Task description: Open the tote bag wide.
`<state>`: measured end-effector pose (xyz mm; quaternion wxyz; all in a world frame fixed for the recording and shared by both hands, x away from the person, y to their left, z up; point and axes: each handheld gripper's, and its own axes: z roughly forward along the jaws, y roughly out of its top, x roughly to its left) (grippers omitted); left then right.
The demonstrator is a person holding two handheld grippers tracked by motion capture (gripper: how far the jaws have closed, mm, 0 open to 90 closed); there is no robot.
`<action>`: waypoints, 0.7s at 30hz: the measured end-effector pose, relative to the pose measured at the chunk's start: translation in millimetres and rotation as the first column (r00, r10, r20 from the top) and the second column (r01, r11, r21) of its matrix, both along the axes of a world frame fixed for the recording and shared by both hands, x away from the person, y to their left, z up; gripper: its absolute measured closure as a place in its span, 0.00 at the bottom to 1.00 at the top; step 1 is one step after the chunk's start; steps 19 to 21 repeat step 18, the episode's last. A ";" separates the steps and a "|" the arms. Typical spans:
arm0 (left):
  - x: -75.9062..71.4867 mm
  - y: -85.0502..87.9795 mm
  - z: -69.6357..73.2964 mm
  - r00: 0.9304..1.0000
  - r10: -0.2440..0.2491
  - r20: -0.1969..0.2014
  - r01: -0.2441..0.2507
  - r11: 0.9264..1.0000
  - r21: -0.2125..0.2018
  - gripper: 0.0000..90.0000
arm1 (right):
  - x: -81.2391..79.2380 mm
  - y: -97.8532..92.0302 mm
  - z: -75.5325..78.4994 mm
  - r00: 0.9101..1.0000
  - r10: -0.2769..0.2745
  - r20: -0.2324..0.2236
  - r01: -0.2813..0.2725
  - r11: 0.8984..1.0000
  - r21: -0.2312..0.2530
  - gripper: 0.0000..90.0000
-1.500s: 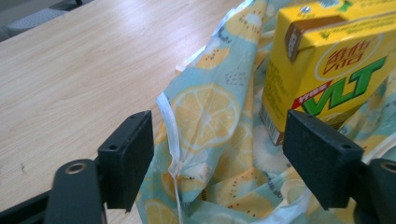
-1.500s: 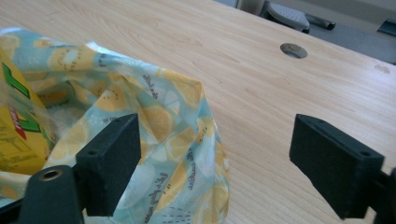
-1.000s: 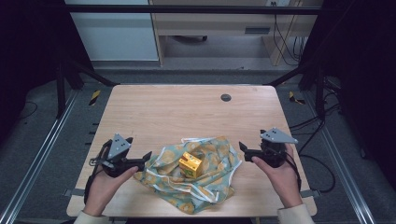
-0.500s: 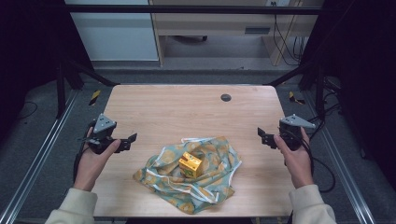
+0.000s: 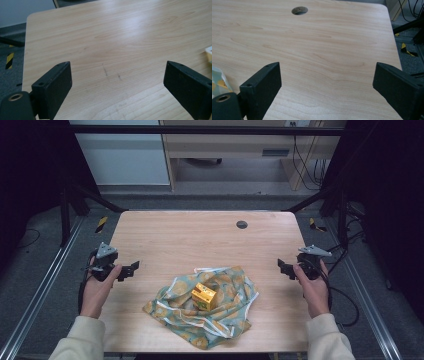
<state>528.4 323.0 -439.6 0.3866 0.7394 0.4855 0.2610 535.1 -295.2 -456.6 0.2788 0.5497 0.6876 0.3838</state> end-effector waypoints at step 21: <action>-19.2 1.3 -27.5 0.999 0.034 0.016 -0.036 0.992 0.122 0.09 | -36.7 8.4 -31.4 1.000 0.007 0.007 -0.007 1.000 0.000 0.10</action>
